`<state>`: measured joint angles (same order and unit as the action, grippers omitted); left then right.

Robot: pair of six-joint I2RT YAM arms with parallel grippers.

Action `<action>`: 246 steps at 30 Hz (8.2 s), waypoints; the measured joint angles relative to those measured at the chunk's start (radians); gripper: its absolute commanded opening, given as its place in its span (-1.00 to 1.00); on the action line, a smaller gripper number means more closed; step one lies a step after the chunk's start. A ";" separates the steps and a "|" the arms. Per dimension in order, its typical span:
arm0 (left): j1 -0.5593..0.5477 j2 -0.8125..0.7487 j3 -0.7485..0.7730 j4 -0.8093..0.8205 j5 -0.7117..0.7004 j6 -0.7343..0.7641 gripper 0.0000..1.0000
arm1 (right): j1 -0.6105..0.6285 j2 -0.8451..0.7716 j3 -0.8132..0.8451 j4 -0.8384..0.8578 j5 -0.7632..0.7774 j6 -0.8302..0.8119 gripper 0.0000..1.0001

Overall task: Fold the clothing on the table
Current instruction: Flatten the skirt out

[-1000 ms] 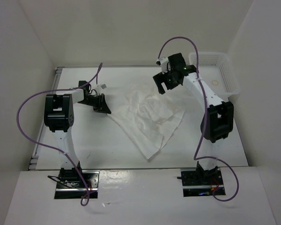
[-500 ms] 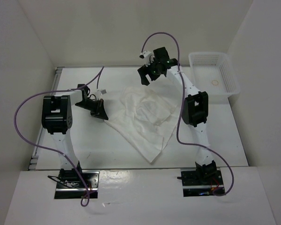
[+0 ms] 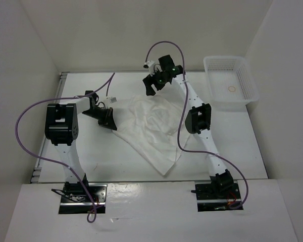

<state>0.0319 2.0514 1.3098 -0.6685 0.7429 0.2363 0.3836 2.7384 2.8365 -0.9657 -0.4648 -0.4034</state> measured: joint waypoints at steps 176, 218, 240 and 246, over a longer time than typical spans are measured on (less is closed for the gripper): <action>0.213 -0.635 0.337 0.029 -0.414 -0.306 0.61 | -0.634 -1.202 -1.139 0.239 -0.121 0.323 0.95; 0.301 -0.286 0.063 0.060 -0.251 -0.239 1.00 | -0.443 -1.064 -1.324 0.234 0.169 0.217 0.95; 0.056 0.047 0.337 0.127 -0.426 -0.296 0.87 | -0.214 -0.642 -0.962 0.216 0.271 0.196 0.95; 0.057 0.116 0.426 0.135 -0.373 -0.293 0.69 | -0.198 -0.615 -0.900 0.206 0.261 0.196 0.95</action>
<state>0.0891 2.1677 1.7363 -0.5339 0.3698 -0.0570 0.1856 2.1231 1.9366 -0.7593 -0.2039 -0.2073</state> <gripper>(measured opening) 0.848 0.973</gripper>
